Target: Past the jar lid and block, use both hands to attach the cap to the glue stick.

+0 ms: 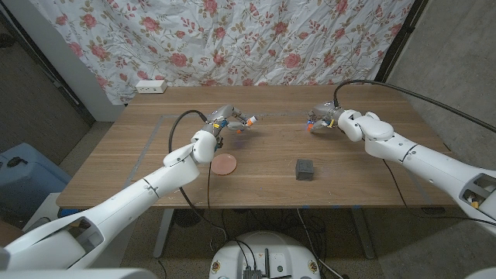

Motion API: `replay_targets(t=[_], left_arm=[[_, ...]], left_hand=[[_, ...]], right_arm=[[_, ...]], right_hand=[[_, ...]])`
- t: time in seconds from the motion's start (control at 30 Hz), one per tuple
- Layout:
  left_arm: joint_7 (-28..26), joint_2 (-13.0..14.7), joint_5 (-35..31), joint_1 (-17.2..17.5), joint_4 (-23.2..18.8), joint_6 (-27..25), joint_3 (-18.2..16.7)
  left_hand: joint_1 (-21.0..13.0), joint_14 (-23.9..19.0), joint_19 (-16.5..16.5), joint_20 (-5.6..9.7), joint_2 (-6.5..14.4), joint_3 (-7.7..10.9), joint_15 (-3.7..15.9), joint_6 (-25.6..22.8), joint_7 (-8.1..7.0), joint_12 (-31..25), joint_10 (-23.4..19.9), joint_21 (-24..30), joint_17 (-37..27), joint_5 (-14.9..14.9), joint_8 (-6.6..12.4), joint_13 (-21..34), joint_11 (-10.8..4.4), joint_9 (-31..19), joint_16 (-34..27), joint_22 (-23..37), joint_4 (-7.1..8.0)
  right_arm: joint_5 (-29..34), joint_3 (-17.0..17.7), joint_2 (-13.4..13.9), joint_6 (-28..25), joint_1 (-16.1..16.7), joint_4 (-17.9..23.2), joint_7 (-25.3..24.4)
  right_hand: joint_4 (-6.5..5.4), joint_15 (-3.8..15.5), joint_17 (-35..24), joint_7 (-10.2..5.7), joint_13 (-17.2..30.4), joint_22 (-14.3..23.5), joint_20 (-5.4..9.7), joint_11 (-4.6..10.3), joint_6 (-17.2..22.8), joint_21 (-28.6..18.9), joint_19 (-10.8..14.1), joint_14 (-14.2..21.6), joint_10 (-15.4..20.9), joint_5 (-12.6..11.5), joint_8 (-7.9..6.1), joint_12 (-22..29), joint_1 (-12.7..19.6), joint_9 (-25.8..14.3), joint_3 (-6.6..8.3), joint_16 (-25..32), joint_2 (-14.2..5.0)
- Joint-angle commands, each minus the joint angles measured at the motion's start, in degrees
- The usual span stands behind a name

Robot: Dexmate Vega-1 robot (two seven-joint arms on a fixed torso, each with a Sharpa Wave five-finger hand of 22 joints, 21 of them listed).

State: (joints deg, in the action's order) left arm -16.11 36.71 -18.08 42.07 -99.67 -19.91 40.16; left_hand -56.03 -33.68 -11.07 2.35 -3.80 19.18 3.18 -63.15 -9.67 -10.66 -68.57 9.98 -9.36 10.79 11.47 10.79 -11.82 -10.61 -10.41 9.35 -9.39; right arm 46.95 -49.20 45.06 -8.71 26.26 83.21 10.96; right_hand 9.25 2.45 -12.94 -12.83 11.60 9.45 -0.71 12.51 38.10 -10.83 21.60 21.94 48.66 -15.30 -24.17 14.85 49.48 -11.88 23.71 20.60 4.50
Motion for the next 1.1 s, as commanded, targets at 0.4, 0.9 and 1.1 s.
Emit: replay_targets(t=[0.4,0.9,1.1], left_arm=[[0.2,-0.5,-0.1,-0.5,0.9,0.2,0.4],[0.5,-0.6,-0.3,-1.2,1.6,1.0,0.8],[0.6,-0.7,-0.2,-1.3,1.7,1.1,0.7]], left_hand=[[1.9,0.4,-0.3,0.14,2.9,0.26,5.48,-3.0,2.42,-0.3,-0.6,0.5,-0.2,0.2,0.33,0.2,-0.82,-0.6,-0.1,0.1,0.34],[2.0,0.4,-0.3,0.14,3.1,0.25,5.37,-2.8,2.68,-0.3,-0.6,0.5,-0.2,0.2,0.28,0.2,-0.81,-0.6,-0.1,0.1,0.37],[2.1,0.4,-0.4,0.19,3.2,0.26,5.34,-2.9,2.63,-0.3,-0.6,0.5,-0.2,0.2,0.29,0.2,-0.82,-0.6,-0.1,0.1,0.36]], right_arm=[[-0.6,-1.3,-1.1,0.8,-1.4,-2.5,-1.7],[-1.0,-1.1,-1.2,0.4,-1.0,-2.7,-4.0],[-1.5,-0.9,-1.0,0.8,-0.8,-2.5,-4.7]], right_hand=[[-0.26,7.97,-1.3,0.03,0.3,0.1,0.3,0.1,6.0,0.1,0.9,2.7,5.9,0.6,-1.91,-0.6,2.5,-0.1,-1.92,2.3,-1.74],[-0.15,8.25,-2.4,0.02,0.9,0.1,0.27,0.14,11.0,-0.1,1.8,5.4,11.0,0.9,-3.47,-0.5,5.0,-0.2,-3.55,4.7,-2.79],[-0.13,8.47,-2.5,0.03,0.8,0.1,0.58,0.17,11.8,-0.2,2.3,6.0,11.9,1.0,-3.7,-0.6,5.7,-0.2,-3.75,5.2,-3.19]])
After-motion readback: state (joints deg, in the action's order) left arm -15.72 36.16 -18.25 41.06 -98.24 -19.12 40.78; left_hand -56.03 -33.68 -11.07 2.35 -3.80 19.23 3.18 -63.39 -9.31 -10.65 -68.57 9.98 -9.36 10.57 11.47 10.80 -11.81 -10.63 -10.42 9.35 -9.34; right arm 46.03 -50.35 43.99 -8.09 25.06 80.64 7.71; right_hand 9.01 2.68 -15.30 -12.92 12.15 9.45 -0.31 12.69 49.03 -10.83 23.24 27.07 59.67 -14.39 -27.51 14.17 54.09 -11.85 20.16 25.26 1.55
